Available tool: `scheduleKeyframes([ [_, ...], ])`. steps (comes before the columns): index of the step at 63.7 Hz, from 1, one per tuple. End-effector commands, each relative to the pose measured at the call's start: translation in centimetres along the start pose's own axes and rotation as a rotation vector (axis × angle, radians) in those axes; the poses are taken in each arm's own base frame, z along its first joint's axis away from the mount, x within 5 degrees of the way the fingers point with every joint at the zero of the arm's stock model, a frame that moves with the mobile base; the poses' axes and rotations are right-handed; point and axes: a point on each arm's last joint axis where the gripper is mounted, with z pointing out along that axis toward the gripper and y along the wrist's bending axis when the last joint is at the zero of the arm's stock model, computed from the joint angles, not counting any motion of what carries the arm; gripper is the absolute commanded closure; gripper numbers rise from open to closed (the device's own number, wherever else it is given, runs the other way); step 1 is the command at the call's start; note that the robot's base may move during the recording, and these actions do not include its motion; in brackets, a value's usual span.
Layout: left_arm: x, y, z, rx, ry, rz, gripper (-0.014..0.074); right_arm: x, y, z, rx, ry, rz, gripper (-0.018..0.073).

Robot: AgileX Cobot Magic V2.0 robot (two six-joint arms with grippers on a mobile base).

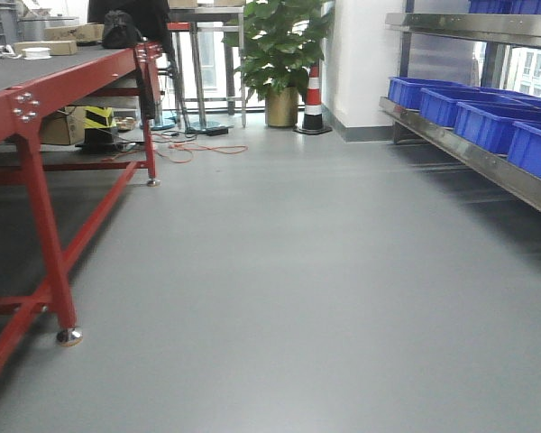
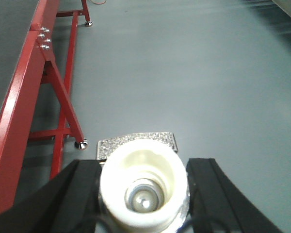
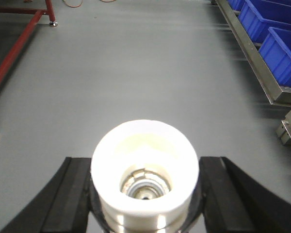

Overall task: Place valve from conveyor to right shelf box
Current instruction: 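Drive the base up to the steel shelf of blue boxes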

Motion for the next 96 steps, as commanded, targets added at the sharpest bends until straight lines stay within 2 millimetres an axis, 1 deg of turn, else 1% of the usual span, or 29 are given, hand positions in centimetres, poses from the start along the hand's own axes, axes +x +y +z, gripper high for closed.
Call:
scheduleKeyframes([
  [1,-0.87,-0.09,-0.79,-0.002,-0.080,-0.011,0.0707,-1.38,0.01,-1.13,0.009,-0.109,-0.015,0.0713],
  [96,-0.87,-0.09,-0.79,-0.002,-0.080,-0.011,0.0707,-1.38,0.01,-1.13,0.009,-0.109,-0.015,0.0713],
])
